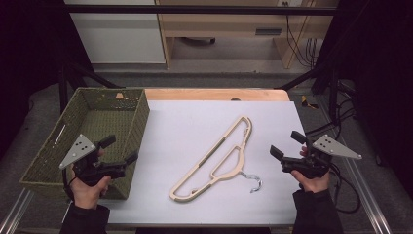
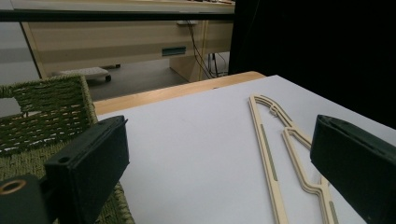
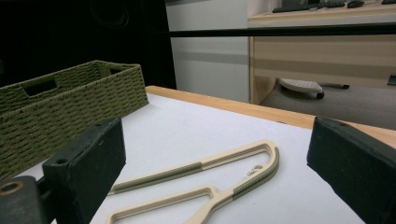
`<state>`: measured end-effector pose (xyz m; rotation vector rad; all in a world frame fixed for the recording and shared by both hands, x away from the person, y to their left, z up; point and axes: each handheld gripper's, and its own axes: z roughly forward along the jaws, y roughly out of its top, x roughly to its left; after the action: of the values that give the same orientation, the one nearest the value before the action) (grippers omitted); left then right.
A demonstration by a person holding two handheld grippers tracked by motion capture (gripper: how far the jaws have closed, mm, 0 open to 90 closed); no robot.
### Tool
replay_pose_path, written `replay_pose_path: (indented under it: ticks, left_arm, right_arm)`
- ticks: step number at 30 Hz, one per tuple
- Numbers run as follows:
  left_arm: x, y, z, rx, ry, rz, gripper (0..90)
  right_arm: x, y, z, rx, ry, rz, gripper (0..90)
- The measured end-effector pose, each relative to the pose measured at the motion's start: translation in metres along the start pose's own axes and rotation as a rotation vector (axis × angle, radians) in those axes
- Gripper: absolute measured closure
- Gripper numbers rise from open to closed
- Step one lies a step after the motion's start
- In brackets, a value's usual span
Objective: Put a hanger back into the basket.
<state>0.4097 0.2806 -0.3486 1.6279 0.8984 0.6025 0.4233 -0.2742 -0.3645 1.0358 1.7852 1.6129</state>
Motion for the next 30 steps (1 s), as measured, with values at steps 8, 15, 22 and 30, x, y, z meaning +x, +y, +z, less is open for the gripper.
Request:
replay_pose_path:
  ticks: [8, 15, 22, 30]
  left_arm:
    - [0.001, -0.002, 0.002, 0.008, 0.001, 0.0, 4.6]
    - [-0.003, -0.003, 0.006, 0.017, 0.0, 0.006, 4.8]
    - [-0.004, -0.004, 0.008, 0.022, -0.005, 0.009, 4.7]
    - [-0.005, -0.004, 0.009, 0.033, -0.005, 0.018, 4.8]
  right_arm:
    - [0.005, -0.002, 0.007, 0.067, 0.004, -0.035, 5.8]
    - [0.011, -0.008, 0.018, 0.131, 0.028, -0.054, 8.4]
    - [0.018, -0.018, 0.033, 0.201, 0.047, -0.068, 9.5]
    - [0.023, -0.041, 0.056, 0.327, 0.068, -0.081, 16.5]
